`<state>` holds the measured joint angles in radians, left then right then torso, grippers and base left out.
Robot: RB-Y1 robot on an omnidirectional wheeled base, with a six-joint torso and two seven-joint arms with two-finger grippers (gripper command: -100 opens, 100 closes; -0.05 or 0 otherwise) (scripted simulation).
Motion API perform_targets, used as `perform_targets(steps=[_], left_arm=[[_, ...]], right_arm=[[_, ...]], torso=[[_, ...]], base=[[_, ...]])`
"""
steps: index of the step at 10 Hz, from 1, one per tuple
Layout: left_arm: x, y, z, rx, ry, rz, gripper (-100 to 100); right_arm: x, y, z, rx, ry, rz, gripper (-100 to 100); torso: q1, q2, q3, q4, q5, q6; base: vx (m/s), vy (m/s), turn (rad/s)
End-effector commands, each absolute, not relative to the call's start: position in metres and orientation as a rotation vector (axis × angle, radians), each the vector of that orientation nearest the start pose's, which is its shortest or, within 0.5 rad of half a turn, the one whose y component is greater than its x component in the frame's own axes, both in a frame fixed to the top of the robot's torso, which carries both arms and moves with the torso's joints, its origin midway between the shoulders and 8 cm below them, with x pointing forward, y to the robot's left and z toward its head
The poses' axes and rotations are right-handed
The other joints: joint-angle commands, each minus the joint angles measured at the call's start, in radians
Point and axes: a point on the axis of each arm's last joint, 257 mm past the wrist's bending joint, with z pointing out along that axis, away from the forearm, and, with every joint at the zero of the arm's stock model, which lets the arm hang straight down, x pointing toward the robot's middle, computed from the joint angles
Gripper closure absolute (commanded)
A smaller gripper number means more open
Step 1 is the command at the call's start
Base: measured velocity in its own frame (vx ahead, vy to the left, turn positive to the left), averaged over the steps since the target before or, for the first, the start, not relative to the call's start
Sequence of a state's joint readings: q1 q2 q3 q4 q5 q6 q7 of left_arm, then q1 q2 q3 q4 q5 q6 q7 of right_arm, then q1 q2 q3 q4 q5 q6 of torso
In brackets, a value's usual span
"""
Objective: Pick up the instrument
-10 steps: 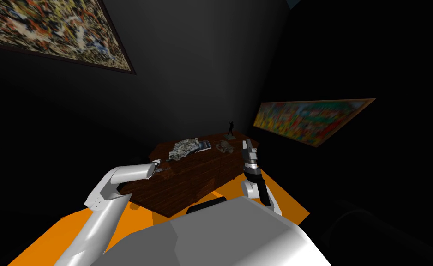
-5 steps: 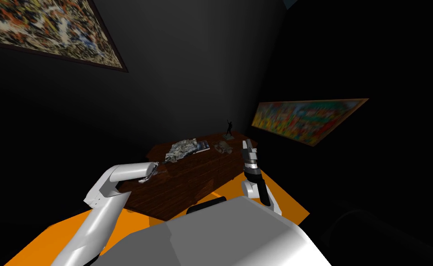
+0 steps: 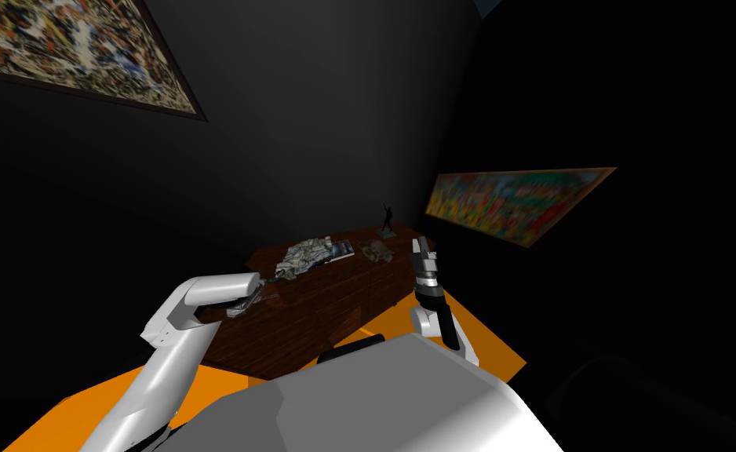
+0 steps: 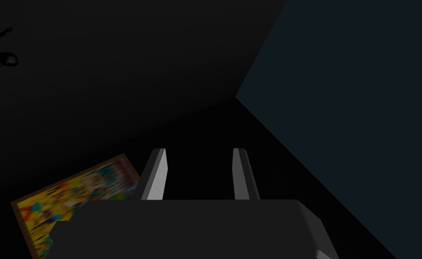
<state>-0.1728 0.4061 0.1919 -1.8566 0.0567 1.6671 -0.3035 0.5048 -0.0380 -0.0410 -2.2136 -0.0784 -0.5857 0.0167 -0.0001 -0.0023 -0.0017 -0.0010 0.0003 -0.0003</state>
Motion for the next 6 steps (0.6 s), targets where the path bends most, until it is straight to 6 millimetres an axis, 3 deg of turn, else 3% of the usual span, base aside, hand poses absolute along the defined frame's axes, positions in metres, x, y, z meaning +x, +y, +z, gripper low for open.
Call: perform_targets(steps=[1,3,4,5,6], left_arm=[[0.400,0.439,-0.289,-1.684,2.037,0.099,-100],[0.398,0.441,-0.289,-1.686,2.039,0.102,-100],[0.397,0.441,-0.290,-1.688,2.042,0.106,0],[0.400,0.442,-0.297,-1.689,2.039,0.105,-100],[0.401,0.443,-0.301,-1.689,2.038,0.105,-100]], right_arm=[[0.338,-0.301,0.011,0.657,0.582,1.294,0],[0.338,-0.301,0.011,0.657,0.582,1.294,0],[0.338,-0.301,0.011,0.657,0.582,1.294,0],[0.338,-0.301,0.011,0.657,0.582,1.294,0],[0.338,-0.301,0.011,0.657,0.582,1.294,0]], torso=[[0.000,0.000,0.000,0.000,0.000,0.000],[0.001,0.001,0.001,0.000,0.000,0.000],[0.001,0.001,0.001,0.000,0.000,0.000],[0.001,0.001,0.001,0.000,0.000,0.000],[0.001,0.001,0.001,0.000,0.000,0.000]], base=[[0.000,0.000,0.000],[0.000,0.000,0.000],[0.000,0.000,0.000],[-0.002,0.005,-0.010],[-0.002,0.010,-0.009]])
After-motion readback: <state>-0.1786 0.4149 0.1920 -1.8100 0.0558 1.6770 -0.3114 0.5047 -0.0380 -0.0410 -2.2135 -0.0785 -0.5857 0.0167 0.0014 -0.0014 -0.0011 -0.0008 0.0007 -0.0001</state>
